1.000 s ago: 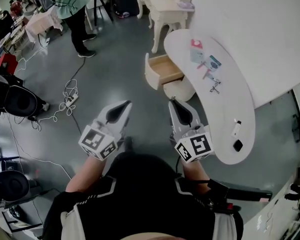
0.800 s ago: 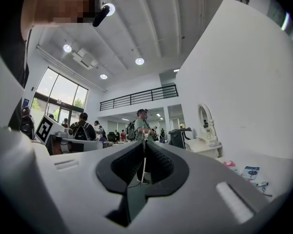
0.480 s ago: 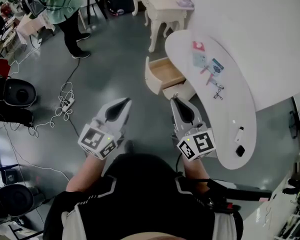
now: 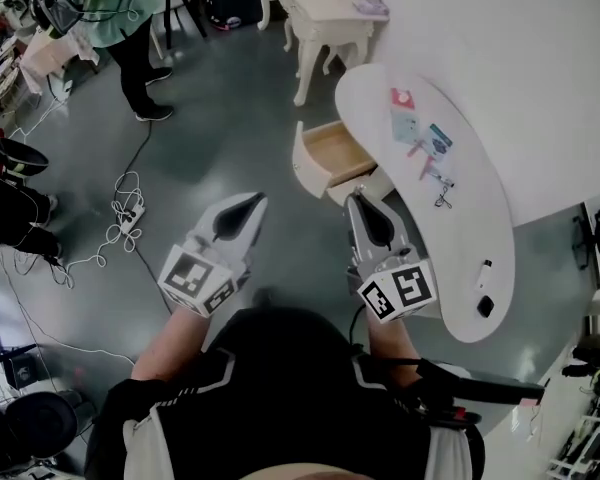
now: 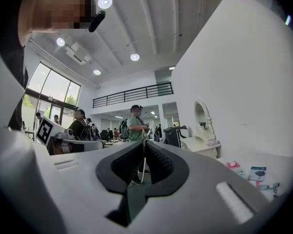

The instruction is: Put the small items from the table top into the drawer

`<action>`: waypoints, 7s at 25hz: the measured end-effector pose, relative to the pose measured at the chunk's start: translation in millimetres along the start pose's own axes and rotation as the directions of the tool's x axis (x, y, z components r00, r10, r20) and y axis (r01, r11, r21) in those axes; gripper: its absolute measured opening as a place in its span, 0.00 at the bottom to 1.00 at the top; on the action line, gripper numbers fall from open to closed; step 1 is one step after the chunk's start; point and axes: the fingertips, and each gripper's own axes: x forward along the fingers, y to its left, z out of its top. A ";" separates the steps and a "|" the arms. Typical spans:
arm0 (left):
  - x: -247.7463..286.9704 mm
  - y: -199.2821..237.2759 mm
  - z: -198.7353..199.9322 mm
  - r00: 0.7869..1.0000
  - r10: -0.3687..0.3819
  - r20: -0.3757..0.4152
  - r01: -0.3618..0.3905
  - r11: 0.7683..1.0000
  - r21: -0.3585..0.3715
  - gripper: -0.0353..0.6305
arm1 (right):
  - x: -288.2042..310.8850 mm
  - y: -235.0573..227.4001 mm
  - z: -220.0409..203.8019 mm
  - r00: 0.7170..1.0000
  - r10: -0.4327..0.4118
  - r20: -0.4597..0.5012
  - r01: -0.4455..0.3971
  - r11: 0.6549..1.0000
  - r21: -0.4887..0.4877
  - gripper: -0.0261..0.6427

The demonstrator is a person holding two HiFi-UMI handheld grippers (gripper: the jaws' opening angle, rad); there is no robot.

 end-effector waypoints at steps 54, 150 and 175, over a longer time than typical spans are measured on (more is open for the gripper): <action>252.8 134.6 6.5 0.996 0.085 -0.040 -0.085 0.996 -0.004 0.05 | 188.9 -196.9 12.1 0.989 0.148 -0.030 -0.150 0.987 -0.066 0.08; 308.2 306.2 -359.2 0.764 -0.003 -0.645 -0.197 0.952 -0.236 0.05 | 300.7 -272.3 -458.1 0.505 0.062 -0.861 -0.104 0.994 0.010 0.08; 304.7 322.7 -406.0 0.752 -0.027 -0.658 -0.227 0.927 -0.297 0.05 | 312.8 -287.8 -567.1 0.318 0.061 -0.946 -0.064 0.997 0.042 0.08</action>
